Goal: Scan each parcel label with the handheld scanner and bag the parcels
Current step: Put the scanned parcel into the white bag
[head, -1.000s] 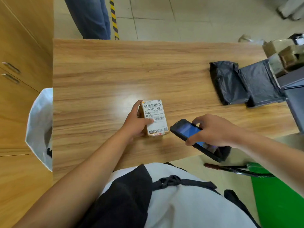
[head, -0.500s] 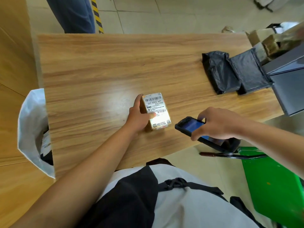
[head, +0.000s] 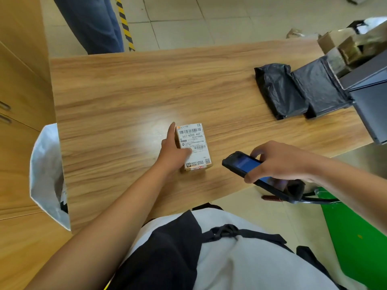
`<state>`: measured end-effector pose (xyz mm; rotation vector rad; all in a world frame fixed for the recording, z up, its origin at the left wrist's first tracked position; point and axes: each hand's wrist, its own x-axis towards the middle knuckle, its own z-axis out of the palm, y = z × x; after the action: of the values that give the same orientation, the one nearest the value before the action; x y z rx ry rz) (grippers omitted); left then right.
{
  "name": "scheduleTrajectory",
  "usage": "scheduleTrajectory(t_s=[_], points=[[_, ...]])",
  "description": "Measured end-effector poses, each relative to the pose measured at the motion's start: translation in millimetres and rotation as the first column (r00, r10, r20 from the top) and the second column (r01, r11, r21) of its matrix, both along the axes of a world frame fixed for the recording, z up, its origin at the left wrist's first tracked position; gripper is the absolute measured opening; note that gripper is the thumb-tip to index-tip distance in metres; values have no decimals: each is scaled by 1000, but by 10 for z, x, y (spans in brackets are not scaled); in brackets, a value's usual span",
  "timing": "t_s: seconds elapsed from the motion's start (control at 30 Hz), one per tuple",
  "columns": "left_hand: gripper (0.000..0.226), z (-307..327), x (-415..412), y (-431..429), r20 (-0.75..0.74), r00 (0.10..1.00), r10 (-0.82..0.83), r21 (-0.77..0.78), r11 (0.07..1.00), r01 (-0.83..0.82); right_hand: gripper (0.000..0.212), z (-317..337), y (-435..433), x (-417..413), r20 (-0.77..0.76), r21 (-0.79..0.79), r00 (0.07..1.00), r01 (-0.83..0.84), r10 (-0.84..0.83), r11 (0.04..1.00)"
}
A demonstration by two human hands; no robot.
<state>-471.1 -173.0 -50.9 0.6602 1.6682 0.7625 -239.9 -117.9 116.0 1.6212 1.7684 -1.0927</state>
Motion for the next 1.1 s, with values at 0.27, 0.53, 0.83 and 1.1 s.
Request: scheduleTrajectory(t_s=[0.27,0.53,0.83,1.1], points=[[121,167,577,-49,-511,859,-3,49,998,33,61,-123,155,198,-306,-74,909,274,-283,959],[118,225,611,-174,-644,765,-5,-37,999,-25,41,-421,173,145,-515,-222,715,420,-472,880],[109,341,162,-666,-634,754,170,-75,957,-279,38,-588,342,-353,-572,-279,753,196,-327,940],[102,393,-607,-1275,-595,633,495,57,812,-581,62,-584,134,-1051,-591,-238,789,32,-171,971]])
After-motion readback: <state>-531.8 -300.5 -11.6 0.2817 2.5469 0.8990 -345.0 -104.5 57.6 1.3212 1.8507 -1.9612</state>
